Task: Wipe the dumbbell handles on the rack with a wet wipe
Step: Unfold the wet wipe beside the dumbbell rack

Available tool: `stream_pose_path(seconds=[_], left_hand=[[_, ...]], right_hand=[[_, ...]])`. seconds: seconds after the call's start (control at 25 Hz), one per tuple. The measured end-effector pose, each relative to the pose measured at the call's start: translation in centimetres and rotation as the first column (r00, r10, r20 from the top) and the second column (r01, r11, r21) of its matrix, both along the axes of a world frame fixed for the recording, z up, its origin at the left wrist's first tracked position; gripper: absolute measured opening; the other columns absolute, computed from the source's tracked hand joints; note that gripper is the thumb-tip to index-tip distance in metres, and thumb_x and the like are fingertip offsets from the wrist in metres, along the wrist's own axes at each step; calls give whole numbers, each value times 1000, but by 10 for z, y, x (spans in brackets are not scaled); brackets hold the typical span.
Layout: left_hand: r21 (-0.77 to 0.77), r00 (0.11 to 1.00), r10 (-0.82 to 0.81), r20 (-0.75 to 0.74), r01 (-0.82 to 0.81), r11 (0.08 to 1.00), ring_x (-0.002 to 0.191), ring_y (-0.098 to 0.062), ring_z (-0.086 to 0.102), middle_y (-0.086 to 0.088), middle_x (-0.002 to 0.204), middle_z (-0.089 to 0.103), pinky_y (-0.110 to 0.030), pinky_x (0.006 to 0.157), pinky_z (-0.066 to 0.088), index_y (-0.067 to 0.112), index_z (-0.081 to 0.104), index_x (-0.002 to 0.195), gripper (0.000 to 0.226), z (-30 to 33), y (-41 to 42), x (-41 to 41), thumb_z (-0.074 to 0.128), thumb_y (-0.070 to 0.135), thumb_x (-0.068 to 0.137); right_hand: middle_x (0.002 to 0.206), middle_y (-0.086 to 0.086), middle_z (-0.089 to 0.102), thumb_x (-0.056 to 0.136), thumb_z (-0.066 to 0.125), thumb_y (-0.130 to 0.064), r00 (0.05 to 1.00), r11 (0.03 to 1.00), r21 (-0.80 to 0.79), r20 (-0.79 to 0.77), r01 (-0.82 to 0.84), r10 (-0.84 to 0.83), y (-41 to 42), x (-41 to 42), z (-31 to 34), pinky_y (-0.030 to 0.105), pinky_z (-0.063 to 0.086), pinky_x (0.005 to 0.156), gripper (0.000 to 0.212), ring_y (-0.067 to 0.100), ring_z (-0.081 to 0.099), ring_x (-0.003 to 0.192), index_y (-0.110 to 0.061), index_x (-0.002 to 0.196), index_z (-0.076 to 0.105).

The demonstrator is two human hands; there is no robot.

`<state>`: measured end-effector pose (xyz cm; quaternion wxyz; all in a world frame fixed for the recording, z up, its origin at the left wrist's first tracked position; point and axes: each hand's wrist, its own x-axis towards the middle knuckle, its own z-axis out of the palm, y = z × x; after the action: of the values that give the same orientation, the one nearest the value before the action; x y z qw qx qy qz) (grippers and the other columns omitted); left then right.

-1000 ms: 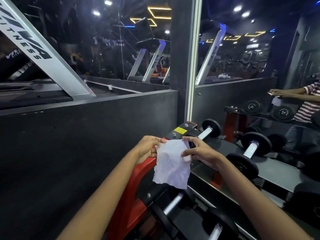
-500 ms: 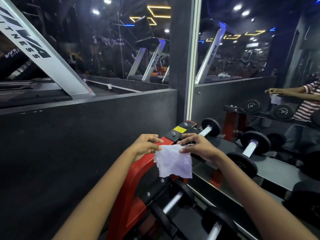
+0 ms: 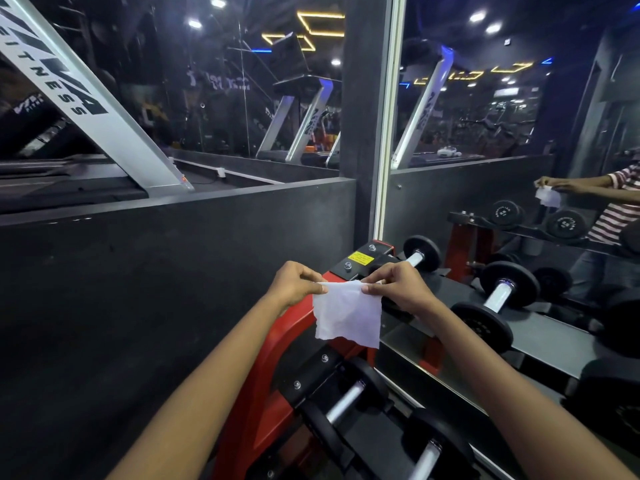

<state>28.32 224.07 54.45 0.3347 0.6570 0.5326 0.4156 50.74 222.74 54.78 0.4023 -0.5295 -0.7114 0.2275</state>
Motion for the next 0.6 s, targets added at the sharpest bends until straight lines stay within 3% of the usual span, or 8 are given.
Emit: stream_pose_path(seconds=[0.12,0.24,0.36,0.48,0.6], left_hand=[[18,999,5,-39,-4,1000,94,-16,65,0,93,68,-33,90,51,7,74,80,8,1,-2,1,76,3,74],[19,999,10,-39,-9,1000,90,-15,66,-2,97,70,-31,86,52,5,74,84,9,0,-2,0,76,7,75],[28,1000,-26,-6,26,999,83,-17,65,-9,92,73,-36,82,52,6,74,85,11,-2,-2,-1,76,13,76],[26,992,-84,95,82,996,73,-16,59,-11,82,69,-35,75,48,5,69,79,5,-2,-6,0,69,9,82],[-44,966,-116,232,129,991,56,-9,54,-5,73,60,-24,59,47,11,59,80,11,1,-14,7,59,8,91]], right_hand=[[80,2,69,76,77,-24,998,999,22,58,25,-26,-3,1,2,19,42,61,12,9,58,71,-15,84,77],[79,0,72,79,74,-28,998,999,25,58,27,-28,-5,2,1,26,51,68,10,13,65,78,-18,81,75],[80,-5,71,82,70,-29,995,996,73,81,51,-57,-7,4,1,24,48,71,10,9,64,80,-20,82,72],[82,-6,68,85,67,-14,995,998,53,-97,-24,29,-6,5,0,26,46,73,4,10,61,74,-17,83,66],[80,-1,57,88,56,1,956,994,64,-273,-92,106,-8,0,0,26,40,68,21,11,51,70,-18,81,53]])
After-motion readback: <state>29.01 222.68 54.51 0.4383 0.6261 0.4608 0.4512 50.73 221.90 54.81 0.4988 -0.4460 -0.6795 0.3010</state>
